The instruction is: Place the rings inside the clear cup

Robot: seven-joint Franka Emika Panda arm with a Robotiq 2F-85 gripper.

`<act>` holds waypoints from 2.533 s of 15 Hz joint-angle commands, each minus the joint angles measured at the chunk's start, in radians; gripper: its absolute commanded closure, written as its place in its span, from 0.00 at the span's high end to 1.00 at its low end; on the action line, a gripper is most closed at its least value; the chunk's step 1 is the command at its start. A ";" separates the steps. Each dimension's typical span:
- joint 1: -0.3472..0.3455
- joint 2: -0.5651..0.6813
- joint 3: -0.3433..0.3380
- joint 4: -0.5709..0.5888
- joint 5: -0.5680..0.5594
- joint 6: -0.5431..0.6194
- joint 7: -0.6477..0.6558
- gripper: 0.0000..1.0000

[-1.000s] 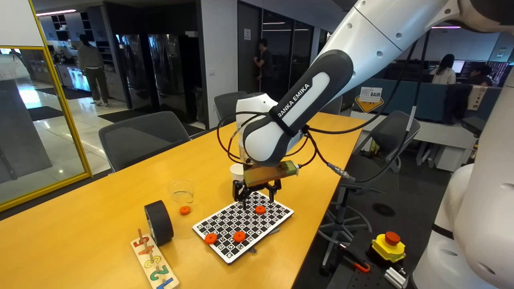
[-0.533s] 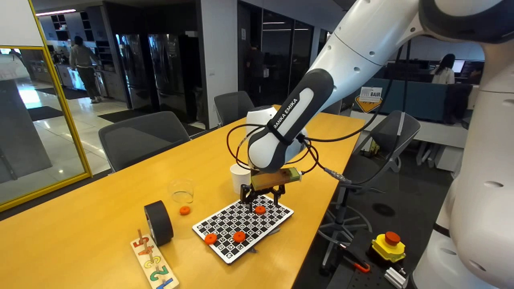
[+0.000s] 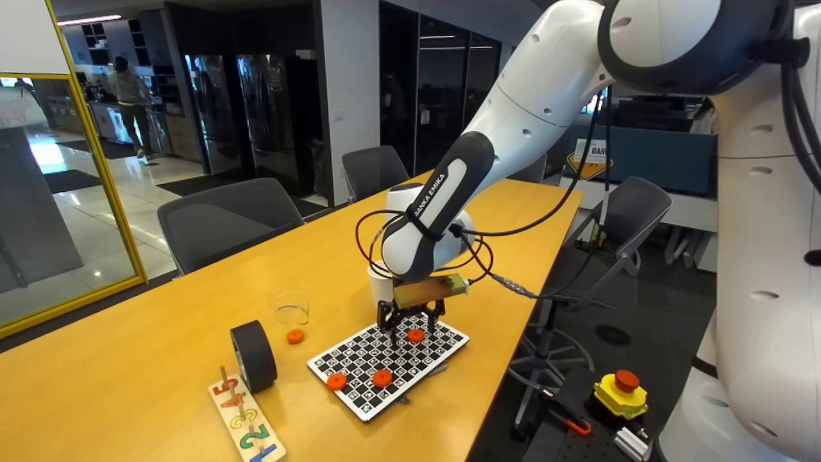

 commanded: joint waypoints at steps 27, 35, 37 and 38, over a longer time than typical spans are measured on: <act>-0.001 -0.077 -0.011 -0.036 0.058 -0.065 -0.056 1.00; -0.003 -0.058 -0.013 -0.026 0.059 -0.028 -0.056 1.00; -0.004 -0.050 -0.013 -0.022 0.062 -0.030 -0.059 1.00; -0.005 -0.047 -0.012 -0.020 0.064 -0.030 -0.061 1.00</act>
